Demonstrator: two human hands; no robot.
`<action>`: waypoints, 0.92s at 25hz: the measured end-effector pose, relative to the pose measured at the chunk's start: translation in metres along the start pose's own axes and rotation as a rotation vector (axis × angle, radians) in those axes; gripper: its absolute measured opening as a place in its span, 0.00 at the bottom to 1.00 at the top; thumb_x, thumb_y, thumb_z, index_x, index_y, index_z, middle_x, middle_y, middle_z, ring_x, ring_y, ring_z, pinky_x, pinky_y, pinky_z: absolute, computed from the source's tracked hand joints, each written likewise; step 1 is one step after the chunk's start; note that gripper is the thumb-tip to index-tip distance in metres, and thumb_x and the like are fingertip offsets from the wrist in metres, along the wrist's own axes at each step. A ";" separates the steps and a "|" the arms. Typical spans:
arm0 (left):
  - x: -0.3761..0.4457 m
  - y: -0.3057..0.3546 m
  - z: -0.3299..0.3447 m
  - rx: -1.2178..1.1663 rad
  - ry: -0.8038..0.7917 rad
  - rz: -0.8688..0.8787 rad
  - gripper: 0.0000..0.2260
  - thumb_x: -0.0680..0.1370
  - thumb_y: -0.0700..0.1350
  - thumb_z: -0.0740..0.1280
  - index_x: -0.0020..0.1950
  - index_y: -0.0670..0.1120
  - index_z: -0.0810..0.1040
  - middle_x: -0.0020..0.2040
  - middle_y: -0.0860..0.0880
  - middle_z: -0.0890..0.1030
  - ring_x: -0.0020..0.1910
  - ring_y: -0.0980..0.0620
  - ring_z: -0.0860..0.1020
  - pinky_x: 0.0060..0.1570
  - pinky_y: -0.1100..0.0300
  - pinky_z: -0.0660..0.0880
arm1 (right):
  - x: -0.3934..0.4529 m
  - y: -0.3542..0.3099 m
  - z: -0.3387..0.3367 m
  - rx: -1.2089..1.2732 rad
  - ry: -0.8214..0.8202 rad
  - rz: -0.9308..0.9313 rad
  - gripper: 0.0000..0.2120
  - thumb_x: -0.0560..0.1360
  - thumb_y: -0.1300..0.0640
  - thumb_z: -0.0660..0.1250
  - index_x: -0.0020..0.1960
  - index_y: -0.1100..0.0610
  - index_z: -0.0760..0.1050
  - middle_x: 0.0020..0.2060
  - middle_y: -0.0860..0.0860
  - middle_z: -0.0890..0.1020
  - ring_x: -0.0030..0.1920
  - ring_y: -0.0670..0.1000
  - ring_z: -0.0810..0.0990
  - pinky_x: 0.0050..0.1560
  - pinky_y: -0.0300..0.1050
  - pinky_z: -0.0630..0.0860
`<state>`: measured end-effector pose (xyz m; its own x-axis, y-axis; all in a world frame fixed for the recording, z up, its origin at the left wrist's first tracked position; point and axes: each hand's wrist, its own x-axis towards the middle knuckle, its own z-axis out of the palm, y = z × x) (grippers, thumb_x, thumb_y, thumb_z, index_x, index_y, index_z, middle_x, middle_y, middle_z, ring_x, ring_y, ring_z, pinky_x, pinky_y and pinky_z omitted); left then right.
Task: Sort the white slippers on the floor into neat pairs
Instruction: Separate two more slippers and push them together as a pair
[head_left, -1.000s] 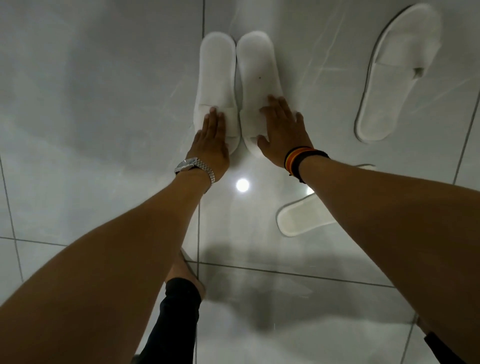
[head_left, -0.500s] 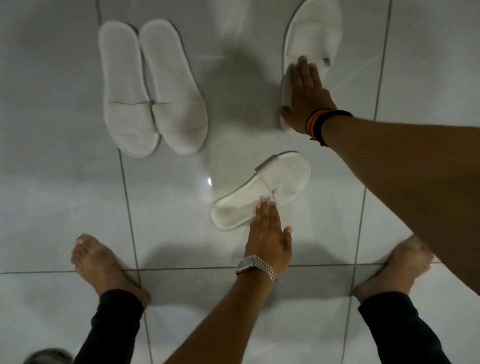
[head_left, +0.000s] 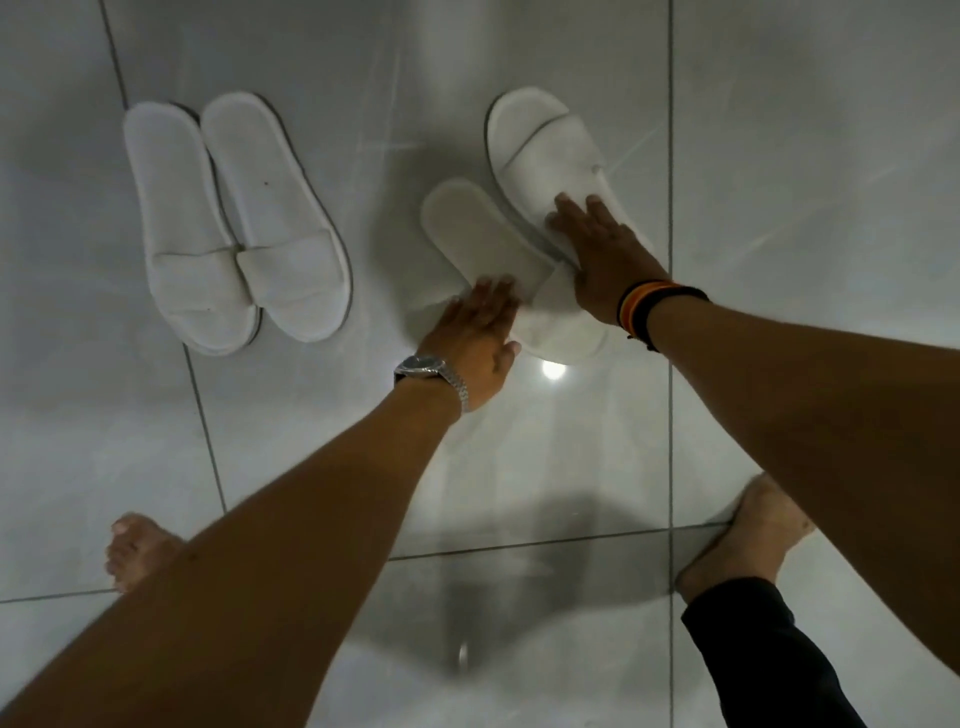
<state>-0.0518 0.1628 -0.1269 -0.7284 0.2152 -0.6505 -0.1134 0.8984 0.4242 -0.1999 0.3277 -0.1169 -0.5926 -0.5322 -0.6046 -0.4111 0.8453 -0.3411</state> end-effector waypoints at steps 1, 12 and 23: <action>0.003 0.000 -0.007 0.002 0.010 0.003 0.26 0.84 0.52 0.52 0.82 0.48 0.54 0.83 0.50 0.48 0.82 0.47 0.47 0.79 0.48 0.51 | -0.006 -0.001 0.001 0.055 0.030 0.025 0.36 0.76 0.70 0.59 0.79 0.51 0.52 0.80 0.48 0.50 0.79 0.54 0.46 0.78 0.59 0.53; 0.086 0.043 -0.061 0.105 0.001 0.013 0.26 0.85 0.54 0.47 0.82 0.47 0.51 0.83 0.48 0.45 0.82 0.47 0.46 0.78 0.45 0.54 | -0.113 -0.043 0.117 -0.056 0.095 0.075 0.29 0.77 0.51 0.64 0.75 0.57 0.60 0.77 0.56 0.61 0.78 0.56 0.54 0.75 0.66 0.54; 0.055 -0.040 -0.077 0.224 0.267 -0.077 0.27 0.81 0.56 0.56 0.75 0.41 0.66 0.79 0.41 0.63 0.78 0.40 0.60 0.75 0.42 0.58 | -0.111 0.076 0.047 -0.123 0.209 0.302 0.22 0.78 0.52 0.54 0.63 0.65 0.73 0.66 0.61 0.70 0.61 0.65 0.71 0.69 0.64 0.65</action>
<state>-0.1396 0.1093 -0.1311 -0.8778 0.0624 -0.4749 -0.0455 0.9761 0.2124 -0.1327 0.4530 -0.1095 -0.8230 -0.2692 -0.5002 -0.2692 0.9602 -0.0739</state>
